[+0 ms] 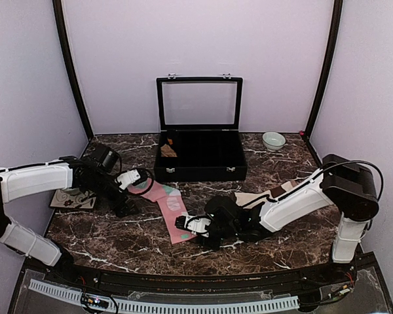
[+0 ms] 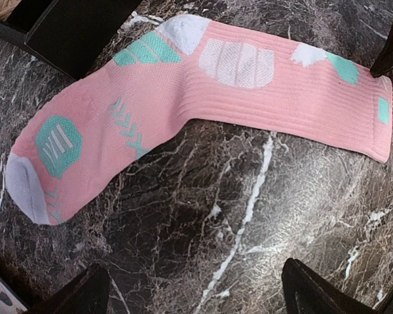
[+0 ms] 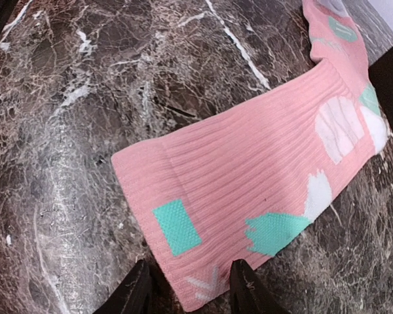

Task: Roll the socks
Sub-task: Move the sock to the center of the board.

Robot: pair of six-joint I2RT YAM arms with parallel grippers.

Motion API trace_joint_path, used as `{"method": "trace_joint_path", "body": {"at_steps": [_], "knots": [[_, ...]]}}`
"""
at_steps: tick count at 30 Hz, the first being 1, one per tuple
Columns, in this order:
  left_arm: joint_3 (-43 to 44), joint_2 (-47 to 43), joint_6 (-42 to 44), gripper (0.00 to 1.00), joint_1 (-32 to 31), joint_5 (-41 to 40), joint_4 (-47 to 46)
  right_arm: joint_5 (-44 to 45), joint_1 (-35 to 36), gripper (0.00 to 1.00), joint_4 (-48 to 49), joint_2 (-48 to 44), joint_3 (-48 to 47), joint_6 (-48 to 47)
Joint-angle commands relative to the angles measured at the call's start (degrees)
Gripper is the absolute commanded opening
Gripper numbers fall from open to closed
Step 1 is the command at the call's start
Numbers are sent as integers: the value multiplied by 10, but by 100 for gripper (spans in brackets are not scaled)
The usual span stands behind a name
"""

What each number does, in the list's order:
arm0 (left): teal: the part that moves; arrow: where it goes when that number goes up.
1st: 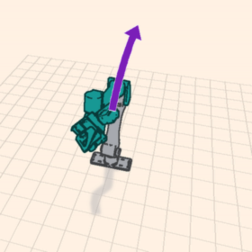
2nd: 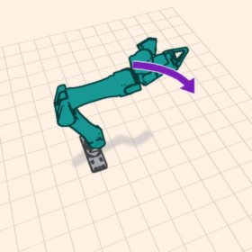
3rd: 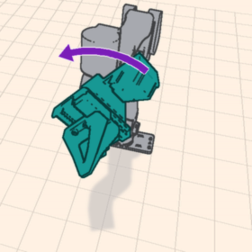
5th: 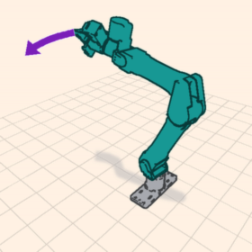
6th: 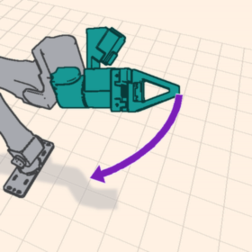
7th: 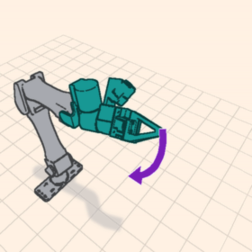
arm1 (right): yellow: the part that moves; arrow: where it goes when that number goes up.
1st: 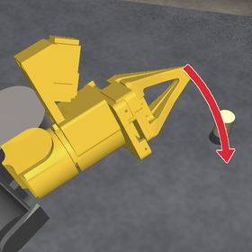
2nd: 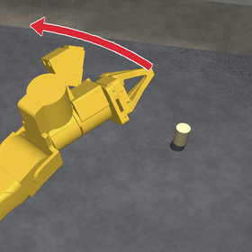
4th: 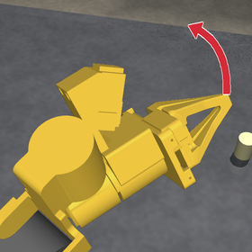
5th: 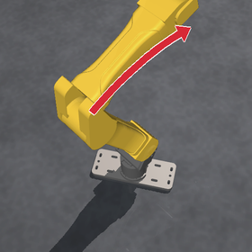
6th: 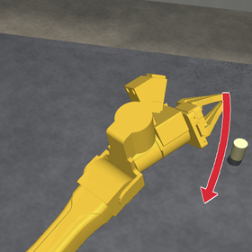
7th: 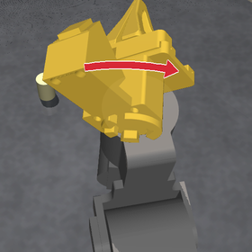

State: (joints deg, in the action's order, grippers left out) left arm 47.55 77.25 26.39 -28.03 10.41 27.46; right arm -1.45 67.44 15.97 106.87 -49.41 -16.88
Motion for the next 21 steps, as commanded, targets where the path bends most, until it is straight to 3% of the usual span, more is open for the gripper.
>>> {"method": "trace_joint_path", "body": {"at_steps": [1,8,15,21], "knots": [[-16,-32,7,94,1,17,25,-26,0,36,-22,19,-7,-10],[-23,-47,16,94,1,10,30,-31,1,8,-35,37,-30,4],[-42,-80,29,94,1,34,38,-45,13,0,-39,40,-59,55],[-50,-102,39,92,-4,96,58,-46,15,3,-77,77,-128,191]]}}
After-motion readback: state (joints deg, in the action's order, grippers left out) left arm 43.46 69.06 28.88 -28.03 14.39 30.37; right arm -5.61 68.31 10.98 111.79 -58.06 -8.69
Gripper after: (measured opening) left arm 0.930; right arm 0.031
